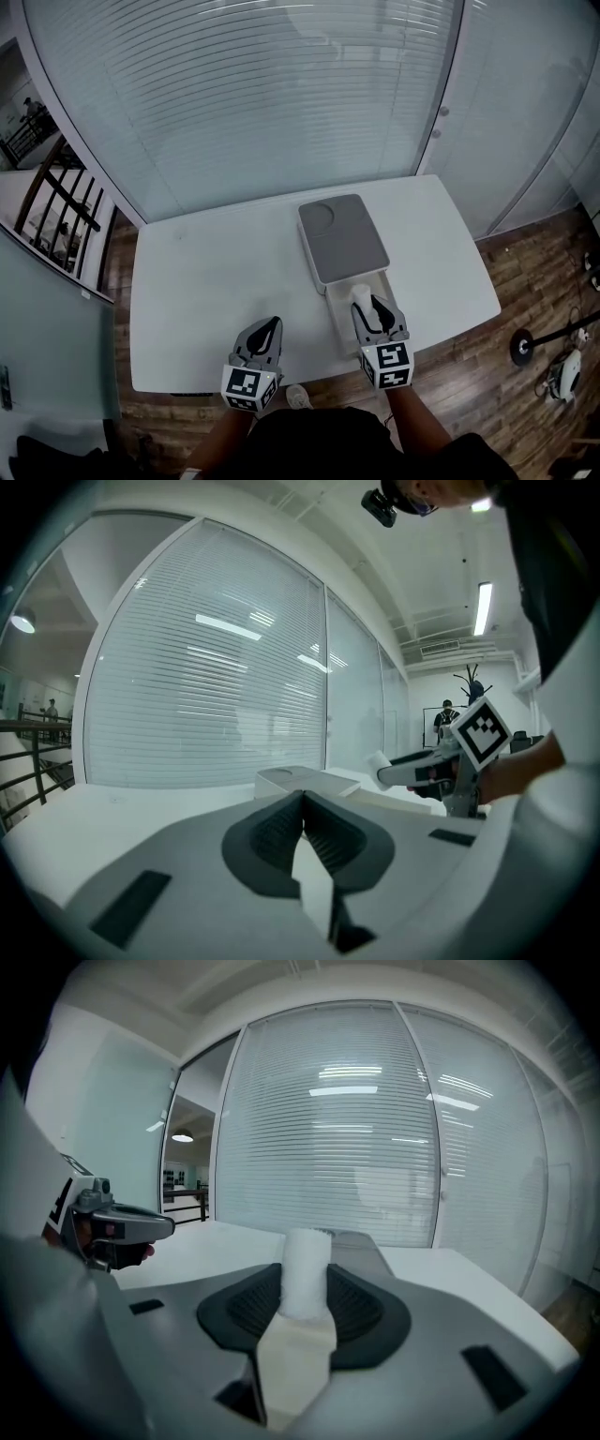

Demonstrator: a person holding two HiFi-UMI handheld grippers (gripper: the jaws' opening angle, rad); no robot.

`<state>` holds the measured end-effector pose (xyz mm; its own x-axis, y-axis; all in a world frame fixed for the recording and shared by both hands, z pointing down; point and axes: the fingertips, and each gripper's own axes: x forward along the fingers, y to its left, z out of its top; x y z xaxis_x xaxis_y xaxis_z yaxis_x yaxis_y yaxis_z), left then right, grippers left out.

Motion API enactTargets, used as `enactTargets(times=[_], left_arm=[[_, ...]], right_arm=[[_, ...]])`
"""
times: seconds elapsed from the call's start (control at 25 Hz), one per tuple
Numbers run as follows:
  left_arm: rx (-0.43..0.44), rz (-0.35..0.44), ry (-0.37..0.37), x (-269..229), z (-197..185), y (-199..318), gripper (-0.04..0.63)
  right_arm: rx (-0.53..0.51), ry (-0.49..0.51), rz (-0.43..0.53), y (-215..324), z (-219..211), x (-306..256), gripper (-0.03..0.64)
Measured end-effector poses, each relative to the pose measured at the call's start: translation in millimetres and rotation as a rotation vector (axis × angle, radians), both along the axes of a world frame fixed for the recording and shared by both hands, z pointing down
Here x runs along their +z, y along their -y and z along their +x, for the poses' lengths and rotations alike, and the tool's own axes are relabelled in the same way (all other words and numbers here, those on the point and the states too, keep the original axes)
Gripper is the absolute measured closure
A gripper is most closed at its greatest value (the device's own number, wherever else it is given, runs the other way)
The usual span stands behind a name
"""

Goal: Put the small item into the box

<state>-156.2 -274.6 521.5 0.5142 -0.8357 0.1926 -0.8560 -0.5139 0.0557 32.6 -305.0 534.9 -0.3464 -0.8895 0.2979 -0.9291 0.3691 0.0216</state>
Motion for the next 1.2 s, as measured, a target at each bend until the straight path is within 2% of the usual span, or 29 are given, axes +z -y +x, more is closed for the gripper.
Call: enactTargets(times=[0.4,0.84,1.2], left_arm=[[0.044,-0.007,-0.002,6.6,1.7,11.0,0.584],[-0.031,-0.039,-0.017,14.2,9.2,22.9,0.584],[-0.073,-0.067,-0.017,22.3,8.2,33.4,0.584]], right_arm=[[0.008,-0.077,-0.105,19.0,-1.3,23.9,0.457],[-0.112,-0.204,-0.332,27.6,3.1,69.7,0.457],[-0.22,-0.297,-0.478,35.2,-10.0,105.2,0.456]])
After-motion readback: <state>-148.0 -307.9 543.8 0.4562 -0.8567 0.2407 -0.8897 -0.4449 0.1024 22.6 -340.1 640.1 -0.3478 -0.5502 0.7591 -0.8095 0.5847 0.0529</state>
